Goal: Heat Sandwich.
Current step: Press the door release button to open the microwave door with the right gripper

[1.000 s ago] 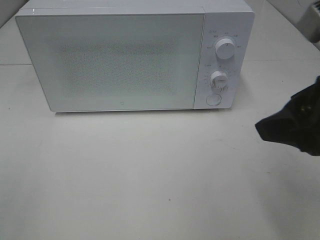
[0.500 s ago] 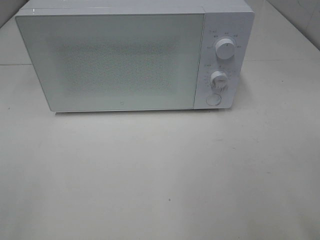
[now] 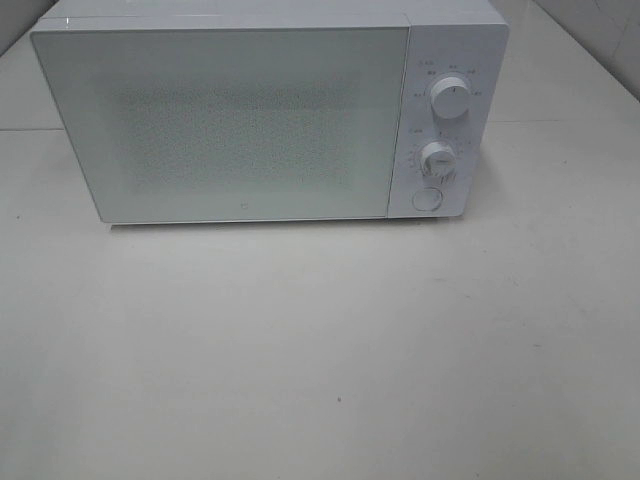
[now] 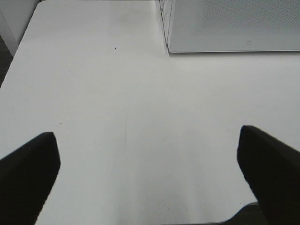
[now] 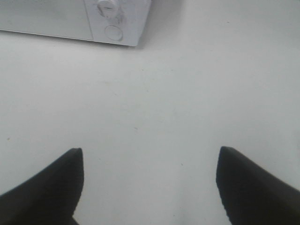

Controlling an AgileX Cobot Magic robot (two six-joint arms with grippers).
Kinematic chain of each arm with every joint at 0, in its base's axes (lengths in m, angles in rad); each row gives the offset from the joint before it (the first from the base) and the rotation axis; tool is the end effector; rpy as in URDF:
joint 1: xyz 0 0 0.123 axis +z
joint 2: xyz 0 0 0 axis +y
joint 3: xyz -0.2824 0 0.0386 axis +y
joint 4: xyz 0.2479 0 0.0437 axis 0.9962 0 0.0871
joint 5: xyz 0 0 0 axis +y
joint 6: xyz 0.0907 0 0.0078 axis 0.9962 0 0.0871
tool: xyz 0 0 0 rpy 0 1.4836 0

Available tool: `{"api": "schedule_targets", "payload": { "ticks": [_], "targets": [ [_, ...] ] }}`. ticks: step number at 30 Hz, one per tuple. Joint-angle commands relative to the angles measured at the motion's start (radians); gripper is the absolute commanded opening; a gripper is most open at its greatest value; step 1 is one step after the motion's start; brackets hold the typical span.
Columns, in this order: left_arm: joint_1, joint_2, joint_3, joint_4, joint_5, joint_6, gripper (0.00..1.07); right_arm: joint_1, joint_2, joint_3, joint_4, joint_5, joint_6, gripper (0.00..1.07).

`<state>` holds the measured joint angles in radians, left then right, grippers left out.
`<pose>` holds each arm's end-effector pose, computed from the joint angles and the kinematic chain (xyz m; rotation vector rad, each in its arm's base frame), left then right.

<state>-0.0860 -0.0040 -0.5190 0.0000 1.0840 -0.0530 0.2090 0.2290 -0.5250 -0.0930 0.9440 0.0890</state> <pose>-0.0086 0.0007 0.2805 0.0338 2.0454 -0.0868 0.0357 0.0006 0.2906 -0.1414 2.1237 0.0636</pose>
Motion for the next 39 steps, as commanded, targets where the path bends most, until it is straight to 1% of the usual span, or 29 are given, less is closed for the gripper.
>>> {"api": "schedule_targets", "payload": {
  "ticks": [1, 2, 5, 6, 7, 10, 32, 36, 39],
  "targets": [
    [0.003, -0.016, 0.000, 0.000, -0.013, -0.005, 0.98, -0.027, -0.032, 0.005, -0.010, 0.039, 0.005, 0.75],
    [0.003, -0.016, 0.000, 0.000, -0.013, -0.005, 0.98, -0.061, -0.075, 0.013, -0.025, 0.060, 0.003, 0.75],
    [0.003, -0.016, 0.000, 0.000, -0.013, -0.005, 0.98, -0.094, -0.148, 0.030, -0.037, 0.053, 0.001, 0.75],
    [0.003, -0.016, 0.000, 0.000, -0.013, -0.005, 0.98, -0.094, -0.148, 0.030, -0.037, 0.053, 0.001, 0.75],
    [0.003, -0.016, 0.000, 0.000, -0.013, -0.005, 0.98, -0.102, -0.198, 0.030, -0.036, 0.053, -0.001, 0.75],
    [0.003, -0.016, 0.000, 0.000, -0.013, -0.005, 0.98, -0.104, -0.263, 0.030, -0.036, 0.053, -0.001, 0.75],
    [0.003, -0.016, 0.000, 0.000, -0.013, -0.005, 0.98, -0.104, -0.260, 0.025, -0.035, 0.047, -0.004, 0.75],
    [0.003, -0.016, 0.000, 0.000, -0.013, -0.005, 0.98, -0.104, -0.224, 0.006, -0.034, 0.007, -0.004, 0.75],
    [0.003, -0.016, 0.000, 0.000, -0.013, -0.005, 0.98, -0.104, -0.154, 0.002, -0.034, -0.092, -0.004, 0.75]
  ]
}}
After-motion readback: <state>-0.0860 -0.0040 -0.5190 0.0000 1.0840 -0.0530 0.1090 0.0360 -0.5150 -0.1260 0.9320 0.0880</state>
